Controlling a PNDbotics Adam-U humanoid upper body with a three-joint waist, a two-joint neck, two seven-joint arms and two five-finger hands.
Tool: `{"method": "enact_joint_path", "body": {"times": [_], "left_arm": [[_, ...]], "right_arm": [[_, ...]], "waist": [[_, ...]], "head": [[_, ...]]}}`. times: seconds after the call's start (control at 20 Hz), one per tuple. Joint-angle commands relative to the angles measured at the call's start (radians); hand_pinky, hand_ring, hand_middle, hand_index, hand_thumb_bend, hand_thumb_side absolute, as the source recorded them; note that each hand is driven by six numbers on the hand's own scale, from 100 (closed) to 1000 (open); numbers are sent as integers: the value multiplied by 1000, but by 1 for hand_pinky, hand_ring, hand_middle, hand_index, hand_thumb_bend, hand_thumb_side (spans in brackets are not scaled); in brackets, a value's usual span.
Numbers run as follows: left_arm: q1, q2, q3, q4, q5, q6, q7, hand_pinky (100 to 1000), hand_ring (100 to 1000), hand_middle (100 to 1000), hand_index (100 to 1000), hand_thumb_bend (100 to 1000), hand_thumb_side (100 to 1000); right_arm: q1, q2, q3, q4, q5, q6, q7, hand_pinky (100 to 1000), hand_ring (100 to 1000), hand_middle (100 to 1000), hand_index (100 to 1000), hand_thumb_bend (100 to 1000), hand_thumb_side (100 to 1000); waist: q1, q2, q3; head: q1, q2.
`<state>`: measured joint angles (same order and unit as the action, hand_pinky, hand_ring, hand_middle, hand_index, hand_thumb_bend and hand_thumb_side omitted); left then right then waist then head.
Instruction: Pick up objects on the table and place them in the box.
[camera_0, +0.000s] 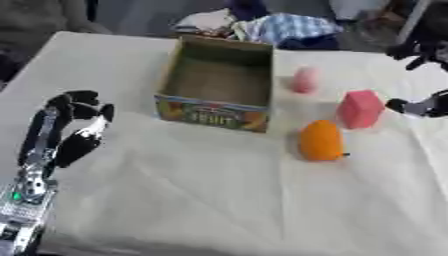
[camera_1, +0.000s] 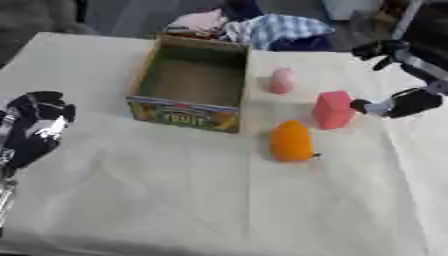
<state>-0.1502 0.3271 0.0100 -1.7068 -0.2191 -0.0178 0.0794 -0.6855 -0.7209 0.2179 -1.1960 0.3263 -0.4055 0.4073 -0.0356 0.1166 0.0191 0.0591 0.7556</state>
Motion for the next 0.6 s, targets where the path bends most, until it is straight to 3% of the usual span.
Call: {"method": "enact_joint_path", "body": {"times": [0.05, 0.6], "left_arm": [[-8, 29, -2, -12, 4, -2, -5, 692, 623, 608, 737, 356, 455], [-10, 32, -9, -10, 4, -4, -16, 692, 623, 609, 737, 355, 456]], "right_arm": [[-40, -12, 0, 41, 25, -14, 25, 765, 890, 871, 946, 445, 283], [-135, 55, -14, 267, 190, -84, 56, 780, 903, 883, 950, 480, 291]], "waist": [[-1, -15, 2], [0, -15, 17]], "head": [[-1, 3], [-8, 8]]}}
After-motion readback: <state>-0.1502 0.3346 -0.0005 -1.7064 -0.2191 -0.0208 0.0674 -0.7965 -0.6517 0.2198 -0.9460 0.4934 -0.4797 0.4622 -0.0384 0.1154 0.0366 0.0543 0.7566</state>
